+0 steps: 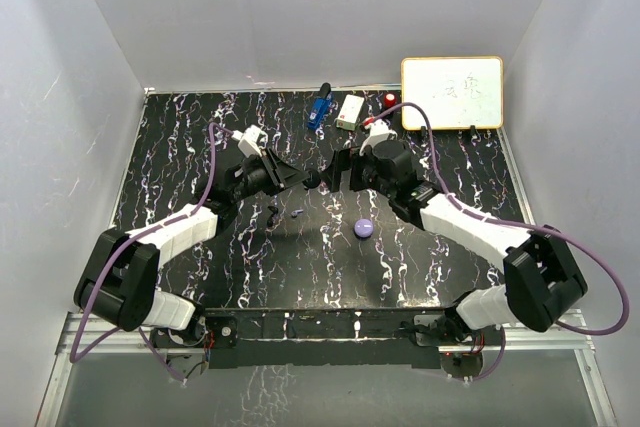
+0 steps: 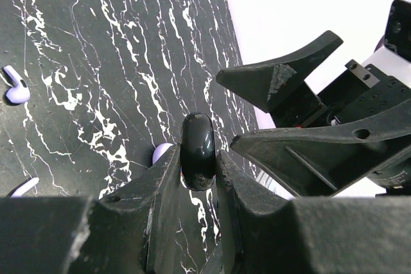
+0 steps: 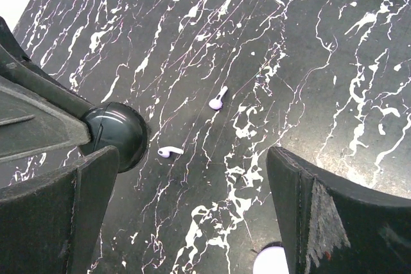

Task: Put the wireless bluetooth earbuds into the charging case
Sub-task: Open the charging case.

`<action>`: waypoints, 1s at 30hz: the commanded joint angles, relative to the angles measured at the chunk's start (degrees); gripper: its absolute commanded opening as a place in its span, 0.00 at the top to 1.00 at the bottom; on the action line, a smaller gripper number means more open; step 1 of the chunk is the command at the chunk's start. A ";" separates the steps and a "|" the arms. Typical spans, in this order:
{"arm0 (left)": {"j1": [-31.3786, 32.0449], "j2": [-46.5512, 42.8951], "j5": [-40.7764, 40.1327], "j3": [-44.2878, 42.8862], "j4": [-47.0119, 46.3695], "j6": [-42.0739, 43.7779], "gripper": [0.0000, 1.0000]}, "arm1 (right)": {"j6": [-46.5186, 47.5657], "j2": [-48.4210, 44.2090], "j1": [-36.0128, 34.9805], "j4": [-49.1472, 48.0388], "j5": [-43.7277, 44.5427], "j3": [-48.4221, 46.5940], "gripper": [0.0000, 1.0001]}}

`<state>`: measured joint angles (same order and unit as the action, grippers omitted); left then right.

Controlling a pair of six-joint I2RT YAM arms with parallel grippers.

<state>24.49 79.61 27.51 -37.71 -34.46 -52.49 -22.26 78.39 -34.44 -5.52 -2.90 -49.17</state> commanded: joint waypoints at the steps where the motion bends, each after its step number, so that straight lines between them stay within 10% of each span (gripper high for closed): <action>1: -0.06 -1.48 2.57 -0.18 -2.89 -0.71 1.00 | -0.80 0.71 -0.19 -2.24 -0.10 -0.98 0.02; 24: -0.07 0.71 4.86 1.32 -7.66 -4.44 1.00 | -2.32 5.38 -0.18 -4.63 -2.25 -2.37 0.02; 30: -2.38 -3.63 -1.03 -1.21 3.96 -0.78 1.00 | -2.33 4.62 -0.14 -0.87 3.70 -2.31 0.02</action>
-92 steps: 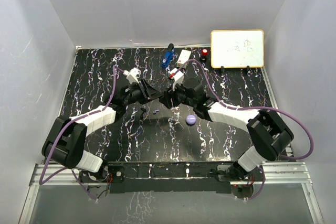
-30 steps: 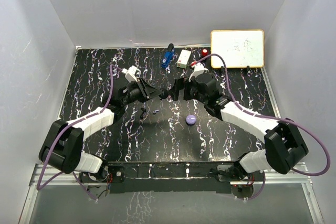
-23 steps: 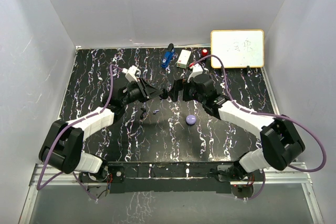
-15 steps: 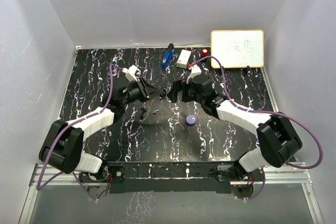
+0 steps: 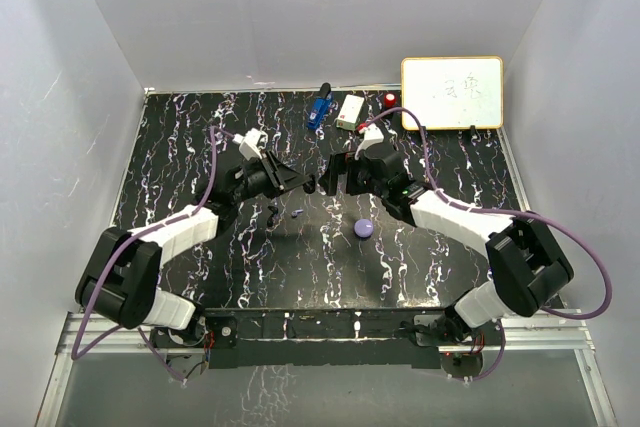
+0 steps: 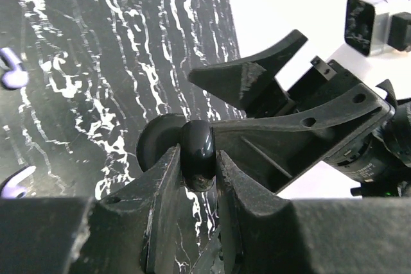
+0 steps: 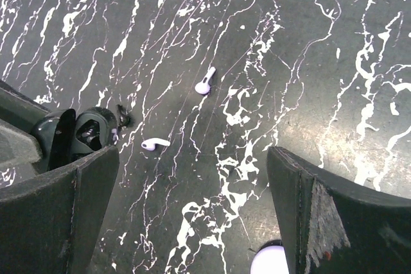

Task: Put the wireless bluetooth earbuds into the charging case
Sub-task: Open the charging case, then pick up the earbud from the center of the board.

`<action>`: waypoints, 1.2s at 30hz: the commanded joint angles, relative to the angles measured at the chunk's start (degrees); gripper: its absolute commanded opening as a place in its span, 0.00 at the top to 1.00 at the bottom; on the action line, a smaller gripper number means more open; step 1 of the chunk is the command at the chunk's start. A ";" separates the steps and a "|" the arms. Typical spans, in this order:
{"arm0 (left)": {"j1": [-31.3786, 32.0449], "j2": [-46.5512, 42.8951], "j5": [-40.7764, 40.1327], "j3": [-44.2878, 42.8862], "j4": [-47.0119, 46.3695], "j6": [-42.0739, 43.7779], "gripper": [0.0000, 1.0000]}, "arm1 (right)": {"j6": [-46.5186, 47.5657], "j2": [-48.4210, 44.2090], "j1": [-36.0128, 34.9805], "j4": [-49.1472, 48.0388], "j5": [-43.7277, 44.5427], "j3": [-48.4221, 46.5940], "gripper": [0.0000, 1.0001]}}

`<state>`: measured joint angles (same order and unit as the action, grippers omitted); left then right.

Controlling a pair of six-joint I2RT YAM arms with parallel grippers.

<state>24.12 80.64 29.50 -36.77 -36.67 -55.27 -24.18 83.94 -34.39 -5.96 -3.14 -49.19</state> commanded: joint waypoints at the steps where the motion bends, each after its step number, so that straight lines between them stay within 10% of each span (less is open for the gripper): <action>1: -3.15 -5.30 -3.23 -1.95 6.78 1.39 1.00 | -0.28 -0.59 -0.21 0.73 4.41 -2.72 0.02; 16: -17.56 -4.33 12.58 10.37 -18.79 -17.44 1.00 | 4.32 13.15 -7.48 13.43 8.13 -15.75 0.16; 36: -22.64 -5.98 15.42 11.96 -18.33 -17.72 1.00 | 4.18 30.26 -8.45 19.61 12.52 -30.33 0.33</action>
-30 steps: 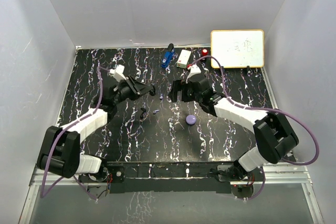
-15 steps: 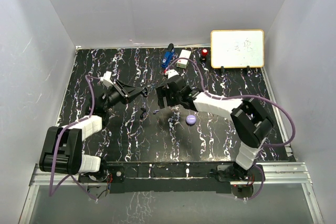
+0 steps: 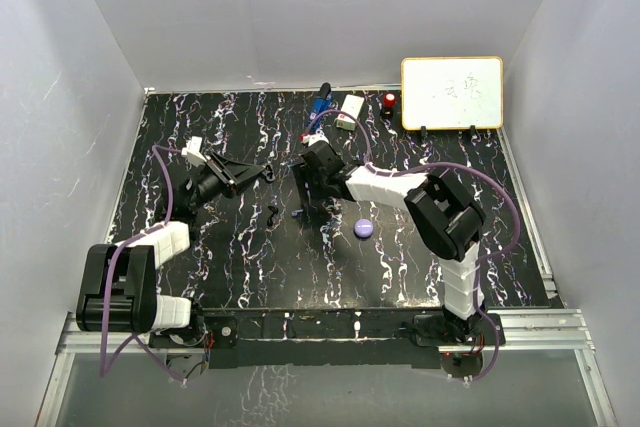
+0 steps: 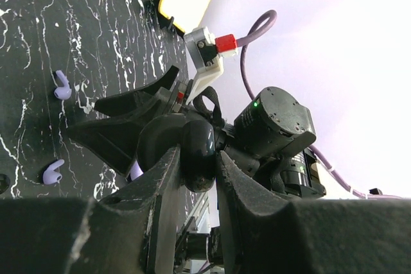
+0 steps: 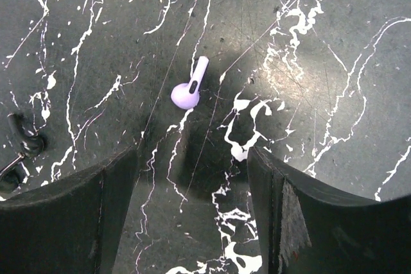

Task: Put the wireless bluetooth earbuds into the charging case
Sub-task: Pick up the earbud from the center of the board.

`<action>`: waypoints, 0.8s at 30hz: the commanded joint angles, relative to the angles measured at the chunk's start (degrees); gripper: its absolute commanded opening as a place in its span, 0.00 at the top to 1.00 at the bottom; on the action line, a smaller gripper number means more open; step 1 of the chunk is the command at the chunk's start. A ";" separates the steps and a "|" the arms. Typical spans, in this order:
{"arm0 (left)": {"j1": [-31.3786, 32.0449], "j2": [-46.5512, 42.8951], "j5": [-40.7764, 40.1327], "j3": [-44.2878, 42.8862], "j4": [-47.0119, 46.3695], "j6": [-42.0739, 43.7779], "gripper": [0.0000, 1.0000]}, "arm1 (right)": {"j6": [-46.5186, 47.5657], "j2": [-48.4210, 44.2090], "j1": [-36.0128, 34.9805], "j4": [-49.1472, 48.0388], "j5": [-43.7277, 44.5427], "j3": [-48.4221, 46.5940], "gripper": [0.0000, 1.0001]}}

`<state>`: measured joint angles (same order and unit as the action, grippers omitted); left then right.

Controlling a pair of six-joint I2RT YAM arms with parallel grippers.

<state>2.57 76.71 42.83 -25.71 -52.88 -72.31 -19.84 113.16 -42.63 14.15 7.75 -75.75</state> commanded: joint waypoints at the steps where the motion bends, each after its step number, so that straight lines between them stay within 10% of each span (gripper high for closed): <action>1: -1.28 -1.94 2.22 1.00 -2.30 -0.84 1.00 | -0.25 1.46 -0.23 -0.52 1.47 -4.06 0.34; 24: -8.82 -3.59 6.07 2.50 -3.97 -3.57 1.00 | -2.42 8.52 -0.84 -0.97 -4.84 -10.75 0.37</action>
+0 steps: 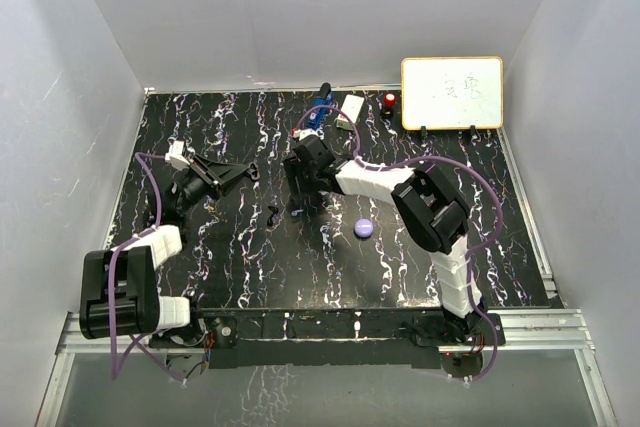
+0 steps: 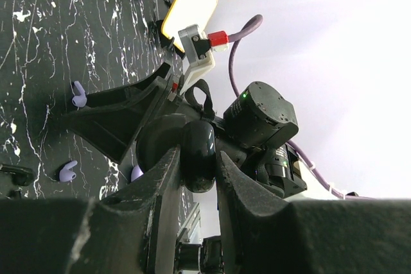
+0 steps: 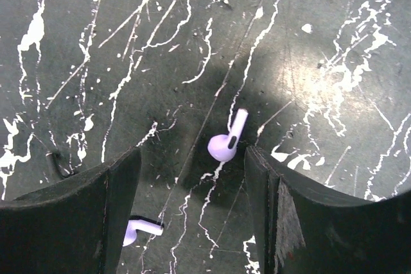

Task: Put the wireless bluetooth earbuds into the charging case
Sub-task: Pick up the earbud from the center of the board.

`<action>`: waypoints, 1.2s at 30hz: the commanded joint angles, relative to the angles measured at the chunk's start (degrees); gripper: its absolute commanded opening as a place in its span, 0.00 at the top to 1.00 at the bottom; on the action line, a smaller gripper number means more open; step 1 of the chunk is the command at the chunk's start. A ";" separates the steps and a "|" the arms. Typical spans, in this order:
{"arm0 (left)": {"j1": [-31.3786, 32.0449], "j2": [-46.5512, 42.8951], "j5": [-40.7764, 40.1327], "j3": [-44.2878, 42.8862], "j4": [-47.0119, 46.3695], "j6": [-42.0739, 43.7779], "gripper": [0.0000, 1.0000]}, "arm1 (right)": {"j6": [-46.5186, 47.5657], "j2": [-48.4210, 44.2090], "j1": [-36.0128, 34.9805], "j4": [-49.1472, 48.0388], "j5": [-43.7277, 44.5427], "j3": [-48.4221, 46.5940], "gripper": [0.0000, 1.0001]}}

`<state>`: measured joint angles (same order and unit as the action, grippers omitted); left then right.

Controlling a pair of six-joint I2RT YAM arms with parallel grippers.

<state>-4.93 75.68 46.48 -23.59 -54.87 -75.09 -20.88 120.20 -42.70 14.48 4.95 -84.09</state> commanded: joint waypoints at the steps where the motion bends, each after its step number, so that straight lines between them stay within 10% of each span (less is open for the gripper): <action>1: -1.50 -2.58 2.60 0.47 -2.12 -0.89 1.00 | -1.45 1.61 -0.98 -1.30 -2.15 -2.59 0.37; 36: -4.92 -3.50 4.72 1.71 -2.87 -1.73 1.00 | 1.89 -2.70 -3.97 -0.75 2.41 -3.97 0.36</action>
<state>-9.32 74.76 49.54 -22.44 -55.77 -76.58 -21.91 122.52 -46.28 13.63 2.70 -87.66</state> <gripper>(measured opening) 0.242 0.632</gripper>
